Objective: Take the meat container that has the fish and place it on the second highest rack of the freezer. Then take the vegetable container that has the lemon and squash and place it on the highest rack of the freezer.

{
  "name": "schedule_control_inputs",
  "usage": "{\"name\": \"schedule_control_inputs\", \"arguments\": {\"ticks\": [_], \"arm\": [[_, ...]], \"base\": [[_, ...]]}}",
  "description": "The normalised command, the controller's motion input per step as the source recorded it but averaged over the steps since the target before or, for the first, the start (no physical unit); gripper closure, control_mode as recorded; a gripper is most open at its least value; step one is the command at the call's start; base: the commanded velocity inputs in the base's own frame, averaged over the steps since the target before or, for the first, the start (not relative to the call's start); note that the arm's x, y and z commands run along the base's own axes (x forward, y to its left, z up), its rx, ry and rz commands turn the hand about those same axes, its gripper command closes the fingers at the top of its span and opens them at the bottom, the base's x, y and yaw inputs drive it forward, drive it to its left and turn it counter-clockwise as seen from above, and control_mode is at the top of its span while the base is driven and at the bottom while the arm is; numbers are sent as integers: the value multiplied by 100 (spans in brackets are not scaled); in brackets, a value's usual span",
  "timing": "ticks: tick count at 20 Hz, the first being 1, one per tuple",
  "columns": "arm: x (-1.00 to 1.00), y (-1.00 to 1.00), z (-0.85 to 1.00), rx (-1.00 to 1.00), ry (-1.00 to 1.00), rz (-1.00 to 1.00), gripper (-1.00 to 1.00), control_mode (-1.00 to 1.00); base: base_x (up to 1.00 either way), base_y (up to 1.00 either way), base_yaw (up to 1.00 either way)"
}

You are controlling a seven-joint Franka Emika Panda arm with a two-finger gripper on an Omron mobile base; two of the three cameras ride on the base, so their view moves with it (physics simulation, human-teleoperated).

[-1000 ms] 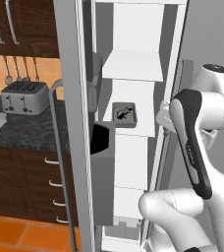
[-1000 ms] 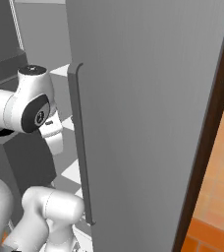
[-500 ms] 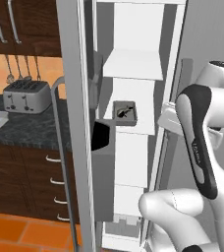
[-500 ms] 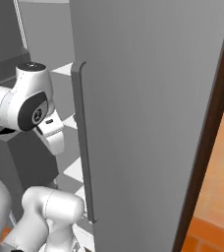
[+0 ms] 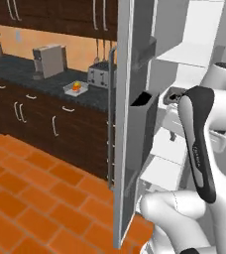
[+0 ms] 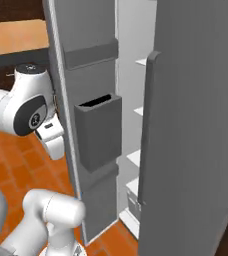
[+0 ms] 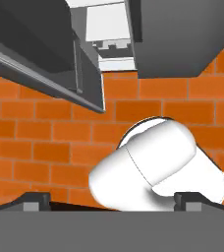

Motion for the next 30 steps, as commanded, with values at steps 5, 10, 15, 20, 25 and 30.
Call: {"name": "schedule_control_inputs", "arguments": {"ticks": [5,10,15,20,25,30], "arm": [[0,0,0,0,0,0,-100,100],[0,0,0,0,0,0,-100,100],[0,0,0,0,0,0,-100,100],[0,0,0,0,0,0,-100,100],[0,0,0,0,0,0,-100,100],[0,0,0,0,0,0,-100,100]], "base": [[-27,19,89],[48,79,31],[100,72,22],[100,48,18],[100,13,4],[100,0,-30]]}}
